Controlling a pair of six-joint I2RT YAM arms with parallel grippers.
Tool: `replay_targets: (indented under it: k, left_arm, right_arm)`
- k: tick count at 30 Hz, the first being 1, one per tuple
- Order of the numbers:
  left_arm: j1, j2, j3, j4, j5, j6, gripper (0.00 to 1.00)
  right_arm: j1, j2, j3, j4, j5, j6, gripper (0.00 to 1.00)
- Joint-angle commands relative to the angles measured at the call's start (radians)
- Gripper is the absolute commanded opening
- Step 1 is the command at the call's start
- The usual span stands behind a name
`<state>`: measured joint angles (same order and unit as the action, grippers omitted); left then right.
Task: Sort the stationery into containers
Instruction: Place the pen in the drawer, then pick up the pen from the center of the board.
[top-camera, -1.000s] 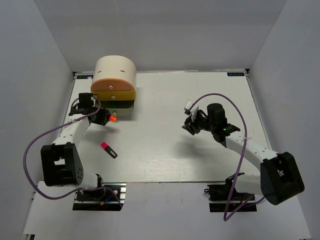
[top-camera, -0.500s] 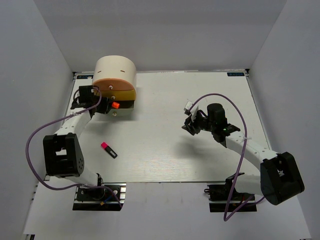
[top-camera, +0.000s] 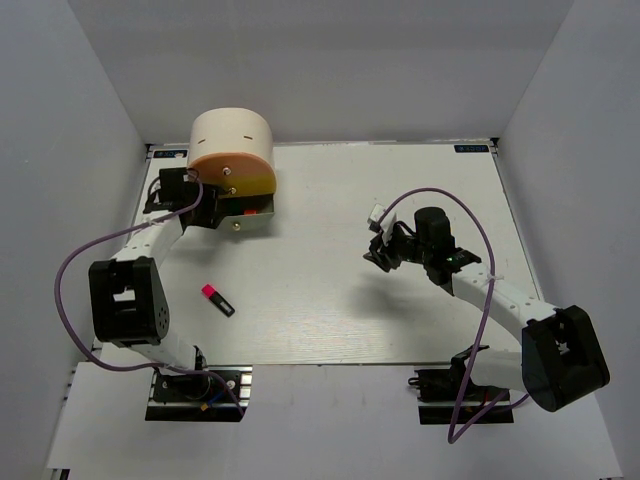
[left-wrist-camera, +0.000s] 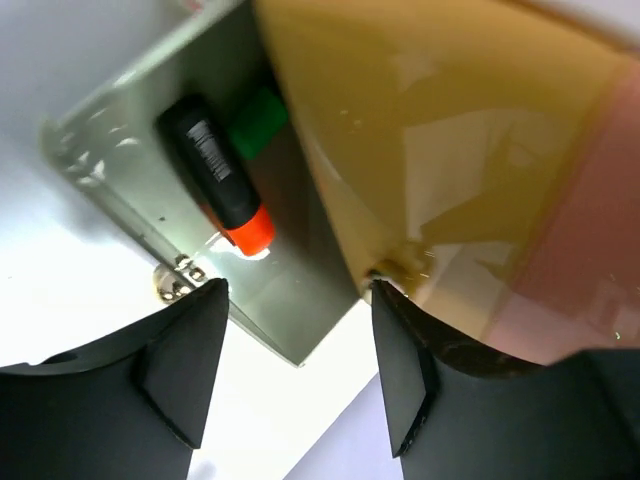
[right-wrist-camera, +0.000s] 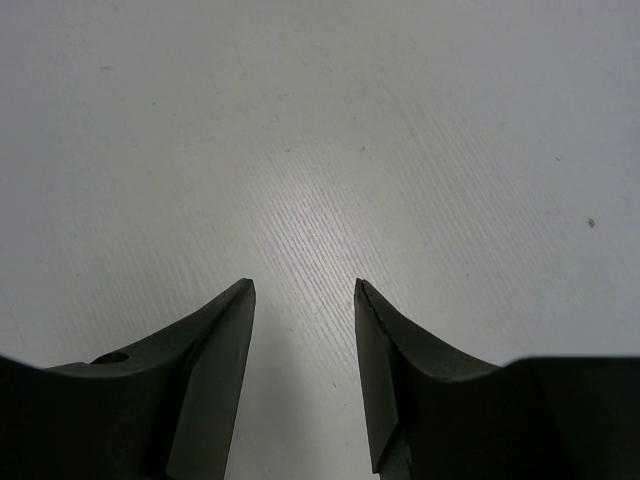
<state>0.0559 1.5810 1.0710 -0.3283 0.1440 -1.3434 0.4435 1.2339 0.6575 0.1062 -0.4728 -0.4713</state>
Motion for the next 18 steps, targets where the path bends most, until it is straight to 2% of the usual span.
replay_targets:
  k: [1, 9, 11, 12, 14, 15, 16, 17, 18]
  left_arm:
    - [-0.004, -0.05, 0.044, 0.054, 0.0, -0.007, 0.7]
    - [0.009, -0.196, -0.034, 0.068, 0.091, 0.023, 0.71]
    - [0.018, -0.234, -0.048, 0.02, 0.1, 0.055, 0.67]
    - [0.018, -0.257, -0.063, 0.003, 0.1, 0.075, 0.62]
    - [0.018, -0.334, -0.08, -0.038, 0.088, 0.142, 0.55]
    - [0.018, -0.364, -0.101, -0.085, 0.077, 0.168, 0.5]
    - [0.018, -0.398, -0.114, -0.112, 0.054, 0.194, 0.41]
    - [0.018, -0.468, -0.127, -0.139, 0.042, 0.24, 0.37]
    - [0.018, -0.507, -0.156, -0.188, 0.031, 0.266, 0.33]
  right_arm:
    - [0.004, -0.008, 0.025, -0.003, -0.039, -0.013, 0.5]
    - [0.006, 0.012, 0.053, -0.042, -0.113, -0.026, 0.5]
    - [0.006, 0.019, 0.071, -0.048, -0.148, -0.015, 0.5]
    - [0.009, 0.033, 0.077, -0.056, -0.158, -0.006, 0.53]
    - [0.015, 0.07, 0.146, -0.088, -0.205, -0.006, 0.77]
    - [0.018, 0.108, 0.174, -0.18, -0.219, -0.006, 0.86]
    - [0.035, 0.166, 0.247, -0.221, -0.252, -0.01, 0.9]
    - [0.044, 0.194, 0.331, -0.256, -0.279, -0.015, 0.9]
    - [0.064, 0.252, 0.412, -0.364, -0.299, -0.015, 0.9]
